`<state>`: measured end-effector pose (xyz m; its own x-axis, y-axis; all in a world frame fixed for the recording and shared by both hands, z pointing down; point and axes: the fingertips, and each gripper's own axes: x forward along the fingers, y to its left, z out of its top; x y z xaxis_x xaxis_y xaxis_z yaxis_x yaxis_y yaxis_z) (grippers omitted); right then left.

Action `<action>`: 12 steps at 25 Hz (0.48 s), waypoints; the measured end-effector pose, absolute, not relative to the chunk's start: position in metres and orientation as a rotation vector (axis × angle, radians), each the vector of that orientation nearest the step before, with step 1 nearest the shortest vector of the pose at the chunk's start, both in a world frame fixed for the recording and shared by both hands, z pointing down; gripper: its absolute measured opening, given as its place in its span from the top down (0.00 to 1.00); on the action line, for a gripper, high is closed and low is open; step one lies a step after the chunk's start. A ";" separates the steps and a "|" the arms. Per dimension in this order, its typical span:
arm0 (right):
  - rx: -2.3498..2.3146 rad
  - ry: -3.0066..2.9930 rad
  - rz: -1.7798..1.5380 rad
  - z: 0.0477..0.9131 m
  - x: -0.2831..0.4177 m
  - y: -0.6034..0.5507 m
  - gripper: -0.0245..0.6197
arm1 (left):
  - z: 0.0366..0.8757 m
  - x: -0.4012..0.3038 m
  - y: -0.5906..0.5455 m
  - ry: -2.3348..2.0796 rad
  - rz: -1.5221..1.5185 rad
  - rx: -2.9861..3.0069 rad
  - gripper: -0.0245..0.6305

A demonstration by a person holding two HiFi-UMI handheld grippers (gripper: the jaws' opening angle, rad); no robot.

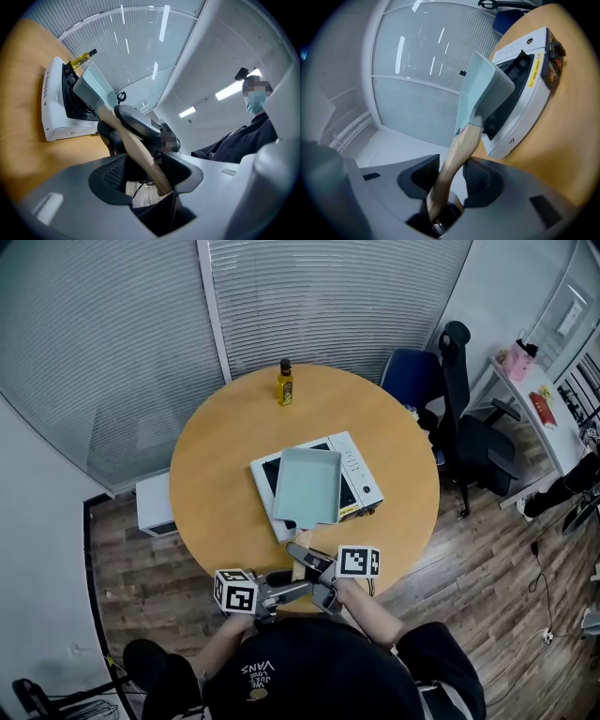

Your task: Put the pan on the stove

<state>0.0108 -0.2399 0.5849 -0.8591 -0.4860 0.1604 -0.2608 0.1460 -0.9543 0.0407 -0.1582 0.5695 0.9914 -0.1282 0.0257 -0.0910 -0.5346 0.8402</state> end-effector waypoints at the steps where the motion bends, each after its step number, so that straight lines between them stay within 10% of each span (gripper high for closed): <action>1: -0.719 2.243 -1.805 0.586 0.014 -0.244 0.75 | 0.571 0.045 -0.163 -0.172 -0.057 2.134 0.66; 12: -0.516 2.407 -1.869 0.600 0.039 -0.273 0.74 | 0.586 0.087 -0.200 -0.342 -0.108 2.117 0.66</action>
<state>0.0390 -0.2732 0.5995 -0.9429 -0.2906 0.1624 -0.2294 0.2134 -0.9496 0.0873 -0.1998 0.5861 0.9570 -0.2845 0.0568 -0.2001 -0.5056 0.8393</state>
